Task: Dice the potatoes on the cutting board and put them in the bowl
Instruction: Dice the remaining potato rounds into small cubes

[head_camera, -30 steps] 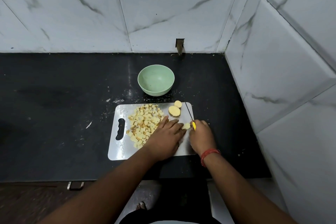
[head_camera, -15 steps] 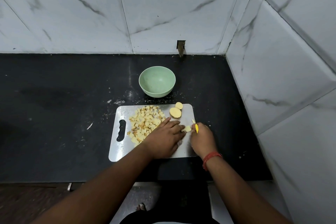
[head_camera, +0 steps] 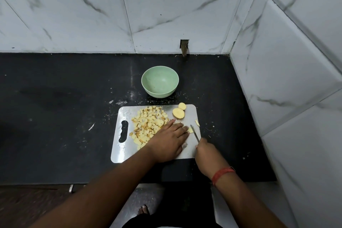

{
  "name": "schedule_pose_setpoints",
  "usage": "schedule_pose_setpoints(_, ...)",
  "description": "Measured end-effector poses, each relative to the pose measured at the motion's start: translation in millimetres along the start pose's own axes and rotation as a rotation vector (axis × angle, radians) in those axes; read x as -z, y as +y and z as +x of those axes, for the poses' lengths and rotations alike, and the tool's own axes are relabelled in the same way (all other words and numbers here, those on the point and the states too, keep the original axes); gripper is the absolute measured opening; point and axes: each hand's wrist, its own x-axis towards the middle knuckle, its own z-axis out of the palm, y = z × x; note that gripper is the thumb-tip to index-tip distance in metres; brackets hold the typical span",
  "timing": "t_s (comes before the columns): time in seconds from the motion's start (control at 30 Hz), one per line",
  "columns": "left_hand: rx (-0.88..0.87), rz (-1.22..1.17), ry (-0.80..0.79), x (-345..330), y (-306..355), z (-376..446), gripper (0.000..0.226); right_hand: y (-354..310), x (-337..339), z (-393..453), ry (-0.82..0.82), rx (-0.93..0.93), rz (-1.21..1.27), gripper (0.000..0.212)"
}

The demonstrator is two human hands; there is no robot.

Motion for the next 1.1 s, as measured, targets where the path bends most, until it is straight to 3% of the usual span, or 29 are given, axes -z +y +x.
schedule_pose_setpoints(0.2,-0.01,0.072,0.038,0.7,3.7,1.8,0.049,-10.1,6.2,-0.2,-0.134,-0.123,-0.033,0.033)
schedule_pose_setpoints(0.37,-0.008,0.143,0.033,-1.0,7.5,0.6,0.052,-18.2,6.7,1.3,-0.218,-0.224,-0.071,0.053)
schedule_pose_setpoints(0.67,0.001,0.153,-0.022,-1.6,12.0,0.0,0.06,8.5,-13.1,-29.4,-0.154,-0.149,-0.023,0.039)
schedule_pose_setpoints(0.8,0.023,0.124,-0.022,-0.2,11.9,0.6,0.061,15.9,-13.4,-33.7,-0.092,-0.096,0.01,0.022)
schedule_pose_setpoints(1.1,0.016,0.11,-0.03,2.6,8.9,-6.6,0.062,-8.2,5.8,-15.4,-0.111,-0.084,-0.011,0.034)
